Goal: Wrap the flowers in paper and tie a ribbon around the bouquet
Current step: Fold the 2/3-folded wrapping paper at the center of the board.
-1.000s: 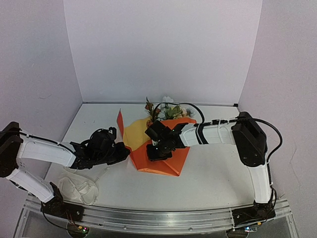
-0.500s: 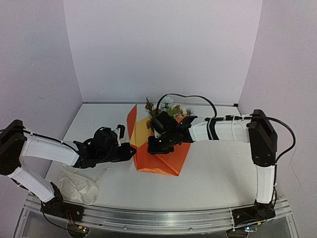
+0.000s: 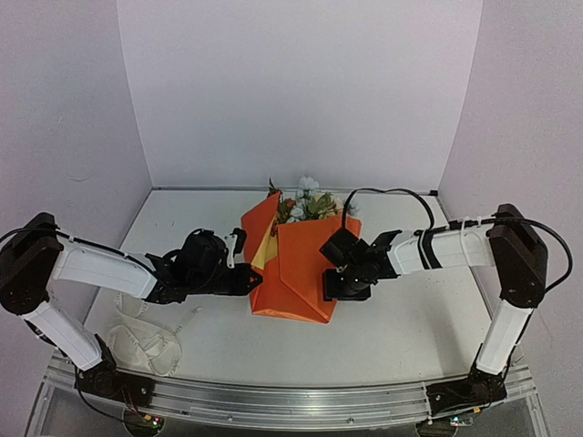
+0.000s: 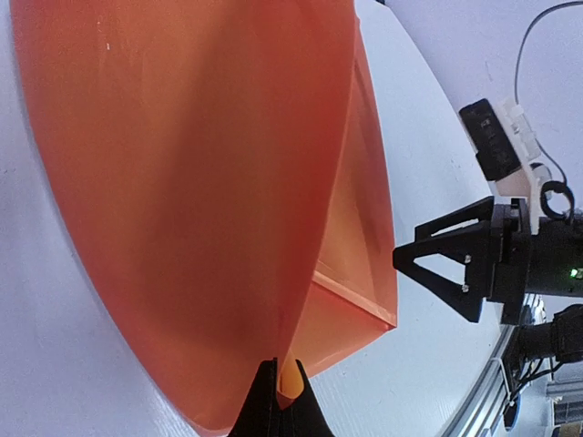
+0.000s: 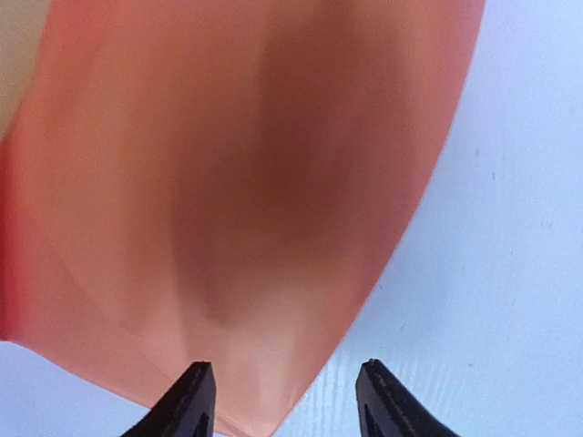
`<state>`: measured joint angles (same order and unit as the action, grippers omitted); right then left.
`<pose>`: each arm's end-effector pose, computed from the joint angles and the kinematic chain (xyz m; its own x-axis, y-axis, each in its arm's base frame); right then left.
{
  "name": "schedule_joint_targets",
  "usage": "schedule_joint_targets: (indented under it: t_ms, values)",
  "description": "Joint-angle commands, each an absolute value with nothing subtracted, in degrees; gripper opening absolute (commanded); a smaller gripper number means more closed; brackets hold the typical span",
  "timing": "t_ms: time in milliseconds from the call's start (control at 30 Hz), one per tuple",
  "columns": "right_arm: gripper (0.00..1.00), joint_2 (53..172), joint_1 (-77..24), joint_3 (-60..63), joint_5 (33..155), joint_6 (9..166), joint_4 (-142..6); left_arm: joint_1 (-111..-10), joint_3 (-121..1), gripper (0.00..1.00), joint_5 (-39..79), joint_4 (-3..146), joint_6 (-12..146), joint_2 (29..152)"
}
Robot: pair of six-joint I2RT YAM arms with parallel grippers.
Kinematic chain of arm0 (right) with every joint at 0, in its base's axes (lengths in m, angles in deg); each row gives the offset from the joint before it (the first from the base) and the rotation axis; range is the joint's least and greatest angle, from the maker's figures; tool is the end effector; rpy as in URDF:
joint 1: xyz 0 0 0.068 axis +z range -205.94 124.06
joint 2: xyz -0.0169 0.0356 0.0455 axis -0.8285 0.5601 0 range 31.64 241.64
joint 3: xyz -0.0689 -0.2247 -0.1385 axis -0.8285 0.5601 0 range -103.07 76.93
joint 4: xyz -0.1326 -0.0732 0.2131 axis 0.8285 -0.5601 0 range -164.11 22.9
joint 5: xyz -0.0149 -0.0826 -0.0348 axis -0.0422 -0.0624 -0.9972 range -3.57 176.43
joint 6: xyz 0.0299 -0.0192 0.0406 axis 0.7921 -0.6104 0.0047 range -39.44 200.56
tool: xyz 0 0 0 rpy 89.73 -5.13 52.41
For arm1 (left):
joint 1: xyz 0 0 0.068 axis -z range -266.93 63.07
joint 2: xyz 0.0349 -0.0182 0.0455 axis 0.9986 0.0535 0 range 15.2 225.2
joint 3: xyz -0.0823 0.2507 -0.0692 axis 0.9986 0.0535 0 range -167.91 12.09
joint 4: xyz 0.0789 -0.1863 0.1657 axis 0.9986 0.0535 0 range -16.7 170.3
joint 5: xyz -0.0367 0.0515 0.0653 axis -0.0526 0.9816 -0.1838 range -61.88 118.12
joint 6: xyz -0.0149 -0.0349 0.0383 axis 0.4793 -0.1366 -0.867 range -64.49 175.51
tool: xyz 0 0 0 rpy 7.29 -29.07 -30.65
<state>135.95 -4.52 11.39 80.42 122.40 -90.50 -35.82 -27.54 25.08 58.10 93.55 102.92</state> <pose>0.2303 0.2830 0.1660 -0.9091 -0.0758 -0.4096 -0.1886 0.9516 0.2425 0.1931 -0.2423 0.1755 -0.7647 -0.0320 -0.6436 0.4242 0.7269 -0.5401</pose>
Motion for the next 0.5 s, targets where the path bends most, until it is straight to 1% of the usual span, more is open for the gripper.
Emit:
schedule_joint_targets:
  t_ms: [0,167,267,467]
  values:
    - [0.59,132.51,-5.30,16.21,82.08,126.95,-83.90,-35.42,-31.55,0.00,21.25,56.96,90.45,105.34]
    - [0.59,132.97,-7.29,20.41,85.81,130.31,-76.83,-34.58,-34.23,0.00,18.91,58.51,88.32,107.42]
    - [0.56,134.02,-8.10,21.88,89.49,131.95,-72.74,-33.88,-36.18,0.00,17.81,60.25,87.05,109.13]
    - [0.51,135.68,-8.15,21.80,91.74,133.51,-69.74,-31.90,-41.47,0.00,16.65,65.00,84.48,113.51]
